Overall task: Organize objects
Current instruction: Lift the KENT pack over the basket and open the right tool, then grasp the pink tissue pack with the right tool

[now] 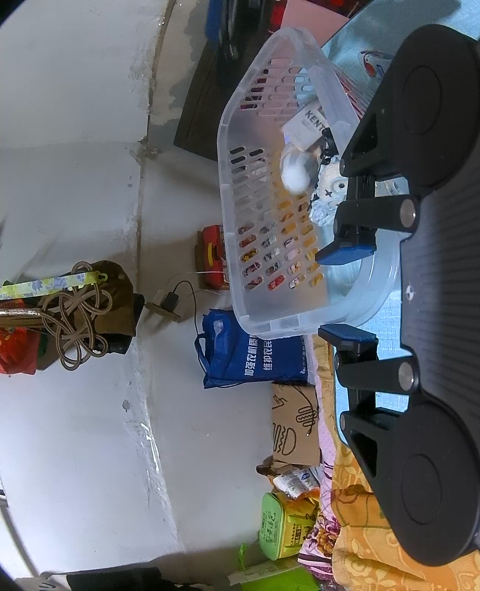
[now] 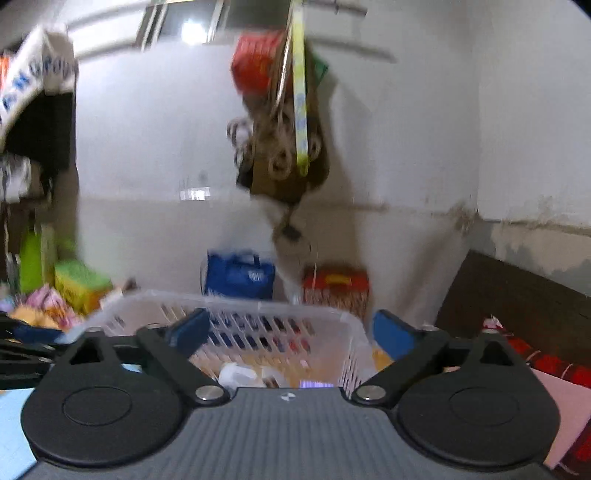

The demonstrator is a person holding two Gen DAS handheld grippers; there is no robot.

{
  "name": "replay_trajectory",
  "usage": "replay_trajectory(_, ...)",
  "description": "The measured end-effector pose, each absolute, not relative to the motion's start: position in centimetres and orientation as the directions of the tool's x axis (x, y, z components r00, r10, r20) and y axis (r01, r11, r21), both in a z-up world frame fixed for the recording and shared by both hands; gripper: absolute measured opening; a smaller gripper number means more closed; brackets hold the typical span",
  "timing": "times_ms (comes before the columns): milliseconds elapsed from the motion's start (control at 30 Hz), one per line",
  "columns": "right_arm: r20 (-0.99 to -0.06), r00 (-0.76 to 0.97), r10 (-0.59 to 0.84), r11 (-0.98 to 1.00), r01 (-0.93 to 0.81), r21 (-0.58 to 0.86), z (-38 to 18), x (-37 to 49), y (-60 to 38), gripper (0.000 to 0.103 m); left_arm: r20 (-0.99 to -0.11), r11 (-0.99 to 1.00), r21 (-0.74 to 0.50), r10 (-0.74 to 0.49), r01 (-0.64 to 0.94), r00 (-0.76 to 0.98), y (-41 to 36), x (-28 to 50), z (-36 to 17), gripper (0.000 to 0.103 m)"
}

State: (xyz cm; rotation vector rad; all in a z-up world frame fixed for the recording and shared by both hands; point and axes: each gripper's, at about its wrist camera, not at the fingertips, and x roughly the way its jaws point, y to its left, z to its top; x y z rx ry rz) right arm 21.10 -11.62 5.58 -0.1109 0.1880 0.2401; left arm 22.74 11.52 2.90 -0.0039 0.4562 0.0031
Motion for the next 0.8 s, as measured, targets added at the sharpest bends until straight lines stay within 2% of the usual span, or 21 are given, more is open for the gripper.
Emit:
replay_trajectory(133,-0.152,0.958,0.244,0.968,-0.251,-0.028,3.8,16.6,-14.2,0.103,-0.440,1.000,0.000,0.005,-0.006,0.898,11.4,22.8,2.9,0.040)
replay_trajectory(267,-0.243,0.927,0.285,0.958,-0.276,0.072,-0.1,14.4,-15.3,0.103,-0.438,1.000,0.012,0.009,-0.005,0.899,11.2,22.6,2.8,0.040)
replay_trajectory(433,-0.358,0.886,0.294,0.951,-0.308,0.020,-3.6,14.3,-13.6,0.103,-0.437,1.000,0.014,0.010,-0.005,0.900,11.2,22.5,2.8,0.040)
replay_trajectory(600,-0.403,0.848,0.344,0.935,-0.347,0.068,-4.8,14.5,-12.6,0.101,-0.434,1.000,0.017,0.013,-0.007,0.901,11.2,22.4,2.6,0.040)
replay_trajectory(667,-0.387,0.846,0.367,0.929,-0.354,0.108,-5.2,14.2,-12.8,0.099,-0.432,1.000,0.014,0.015,-0.011,0.902,11.2,22.3,2.6,0.040)
replay_trajectory(800,-0.389,0.853,0.349,0.935,-0.346,0.080,-5.4,13.7,-12.4,0.097,-0.430,1.000,0.022,0.017,-0.008,0.903,11.1,22.3,2.7,0.040)
